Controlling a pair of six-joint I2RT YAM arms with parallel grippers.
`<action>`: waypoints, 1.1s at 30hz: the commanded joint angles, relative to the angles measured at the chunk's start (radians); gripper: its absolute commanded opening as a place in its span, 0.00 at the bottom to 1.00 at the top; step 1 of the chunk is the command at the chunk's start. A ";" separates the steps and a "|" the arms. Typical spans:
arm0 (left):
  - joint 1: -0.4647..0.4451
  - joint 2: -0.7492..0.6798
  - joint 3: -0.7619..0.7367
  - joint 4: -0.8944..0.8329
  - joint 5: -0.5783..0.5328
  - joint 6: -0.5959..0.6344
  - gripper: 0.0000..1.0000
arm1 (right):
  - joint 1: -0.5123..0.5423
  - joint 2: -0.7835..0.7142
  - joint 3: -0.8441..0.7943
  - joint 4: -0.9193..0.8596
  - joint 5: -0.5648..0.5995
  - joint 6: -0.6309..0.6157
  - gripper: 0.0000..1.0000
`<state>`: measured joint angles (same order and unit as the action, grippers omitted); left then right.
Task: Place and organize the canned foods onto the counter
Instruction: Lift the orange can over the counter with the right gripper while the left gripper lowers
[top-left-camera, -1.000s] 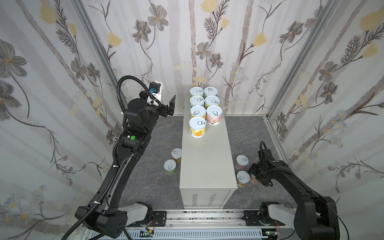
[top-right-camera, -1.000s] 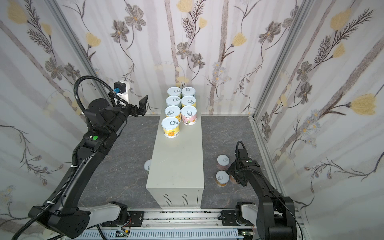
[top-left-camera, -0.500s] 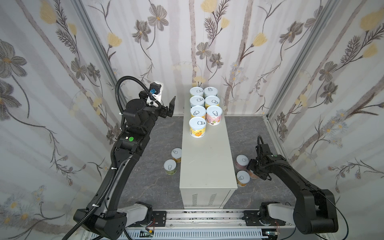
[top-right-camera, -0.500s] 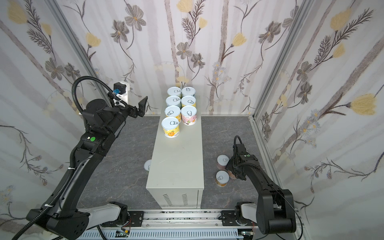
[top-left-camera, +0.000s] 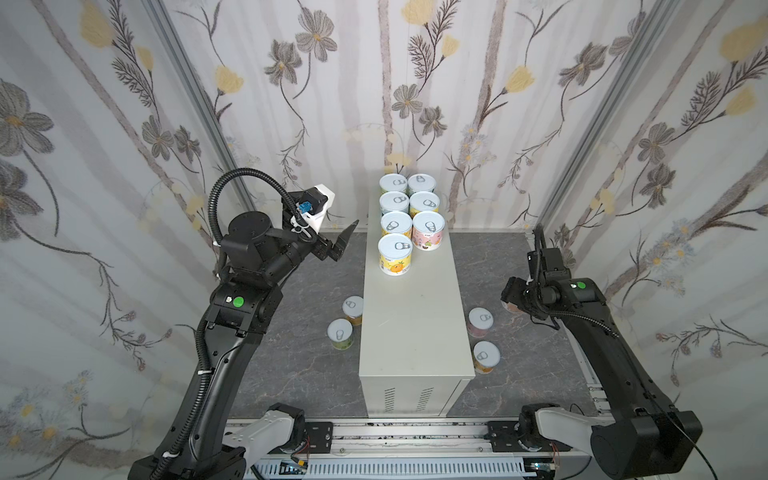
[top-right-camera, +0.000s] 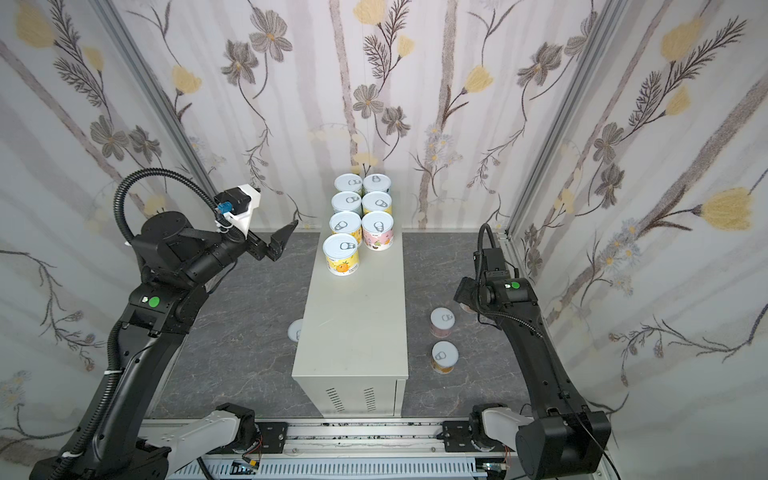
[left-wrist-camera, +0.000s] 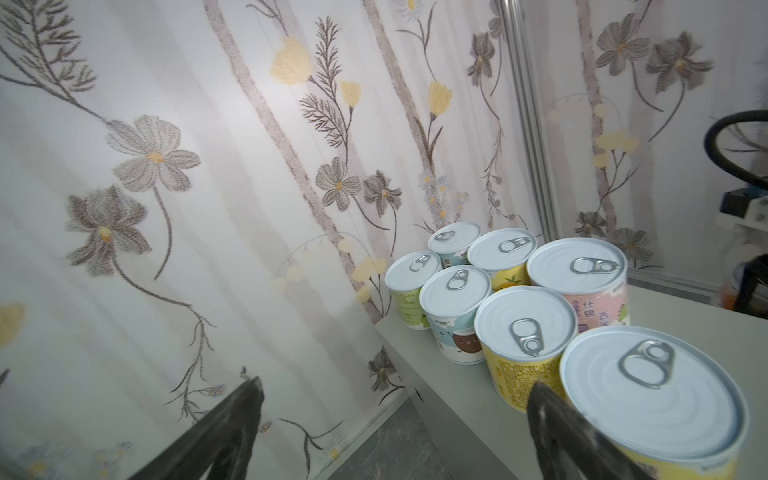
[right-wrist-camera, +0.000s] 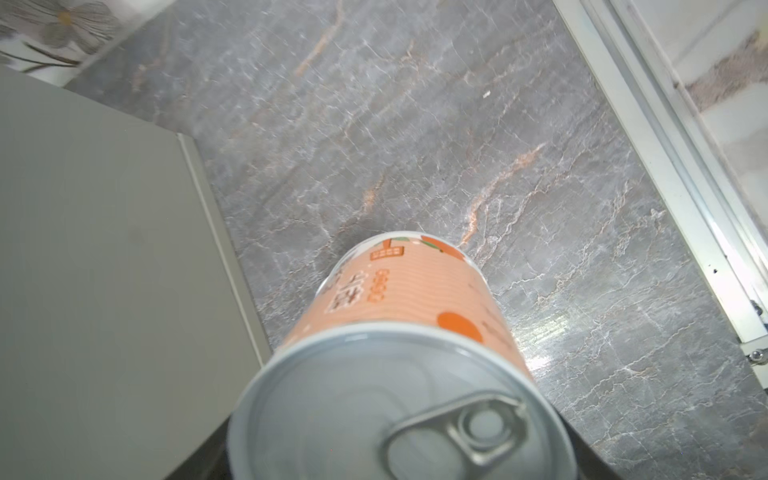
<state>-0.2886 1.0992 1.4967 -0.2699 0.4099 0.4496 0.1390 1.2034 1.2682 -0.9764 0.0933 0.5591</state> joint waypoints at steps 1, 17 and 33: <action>0.001 -0.005 0.025 -0.046 0.241 0.019 1.00 | 0.058 0.003 0.157 -0.081 0.017 -0.055 0.39; -0.095 -0.056 0.058 -0.141 0.431 -0.013 1.00 | 0.632 0.179 0.801 -0.353 0.139 -0.077 0.42; -0.324 -0.087 -0.031 -0.272 0.336 -0.068 1.00 | 0.878 0.251 0.846 -0.380 0.137 -0.042 0.62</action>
<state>-0.5976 1.0203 1.4899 -0.5549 0.7425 0.4141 1.0004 1.4452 2.1082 -1.3636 0.2165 0.4973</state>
